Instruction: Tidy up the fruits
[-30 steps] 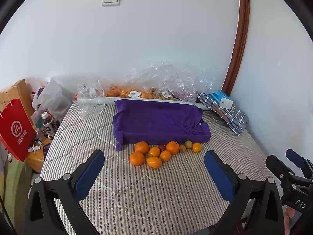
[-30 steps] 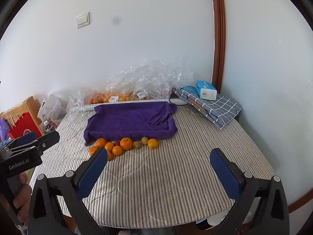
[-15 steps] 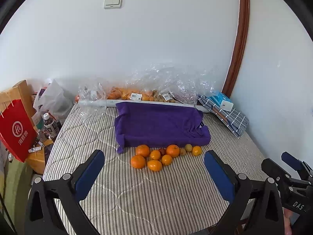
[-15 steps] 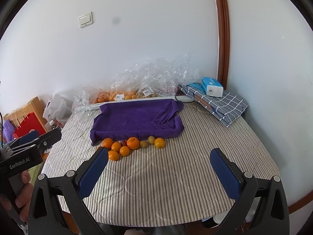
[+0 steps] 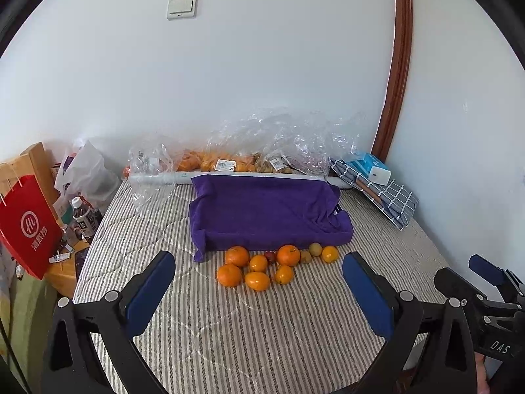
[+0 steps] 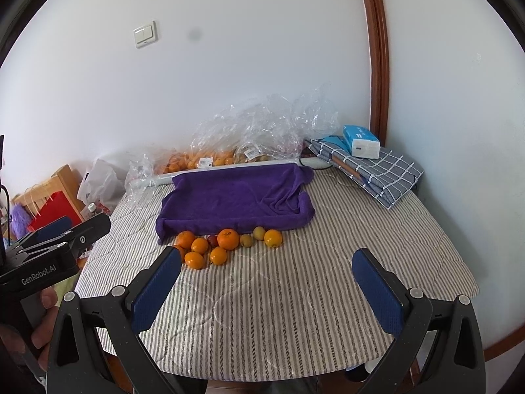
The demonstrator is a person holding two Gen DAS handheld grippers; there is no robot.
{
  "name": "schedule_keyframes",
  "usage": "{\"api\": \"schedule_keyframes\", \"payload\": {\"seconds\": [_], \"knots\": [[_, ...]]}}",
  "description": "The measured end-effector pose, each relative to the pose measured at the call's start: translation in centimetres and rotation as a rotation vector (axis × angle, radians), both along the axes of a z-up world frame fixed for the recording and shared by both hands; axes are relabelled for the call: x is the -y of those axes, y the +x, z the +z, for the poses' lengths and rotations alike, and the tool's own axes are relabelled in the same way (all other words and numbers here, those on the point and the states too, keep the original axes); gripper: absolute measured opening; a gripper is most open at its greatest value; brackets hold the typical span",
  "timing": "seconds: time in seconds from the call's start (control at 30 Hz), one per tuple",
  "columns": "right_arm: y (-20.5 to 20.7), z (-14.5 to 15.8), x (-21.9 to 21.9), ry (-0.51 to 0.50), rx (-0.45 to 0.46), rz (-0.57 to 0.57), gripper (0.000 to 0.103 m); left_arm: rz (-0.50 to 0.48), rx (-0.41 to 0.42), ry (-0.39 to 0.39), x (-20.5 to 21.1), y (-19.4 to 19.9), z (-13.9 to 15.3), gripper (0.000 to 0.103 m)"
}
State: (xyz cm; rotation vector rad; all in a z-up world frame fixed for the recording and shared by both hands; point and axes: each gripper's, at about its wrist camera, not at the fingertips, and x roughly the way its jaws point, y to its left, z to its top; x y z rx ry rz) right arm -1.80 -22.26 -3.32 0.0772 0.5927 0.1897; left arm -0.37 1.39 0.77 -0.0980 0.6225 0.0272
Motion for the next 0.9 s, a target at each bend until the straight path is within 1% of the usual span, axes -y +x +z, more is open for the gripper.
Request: {"api": "schedule_keyframes", "payload": {"seconds": [0.2, 0.47, 0.63, 0.73, 0.8, 0.9], "knots": [[0.3, -0.2, 0.0, -0.008, 0.015, -0.003, 0.103, 0.003, 0.024, 0.007, 0.1, 0.0, -0.1, 0.103], [0.0, -0.6, -0.5, -0.012, 0.031, -0.003, 0.102, 0.025, 0.028, 0.005, -0.5, -0.5, -0.1, 0.103], [0.4, -0.7, -0.9, 0.008, 0.018, 0.008, 0.102, 0.016, 0.032, -0.005, -0.7, -0.5, 0.0, 0.103], [0.5, -0.7, -0.9, 0.008, 0.027, 0.004, 0.102, 0.018, 0.035, -0.017, -1.0, -0.3, 0.0, 0.103], [0.7, -0.8, -0.9, -0.001, 0.029, 0.002, 0.101, 0.017, 0.028, -0.024, -1.1, -0.1, -0.2, 0.103], [1.1, -0.9, -0.9, -0.026, 0.035, -0.007, 0.100, 0.017, 0.025, -0.015, -1.1, 0.5, -0.5, 0.102]]}}
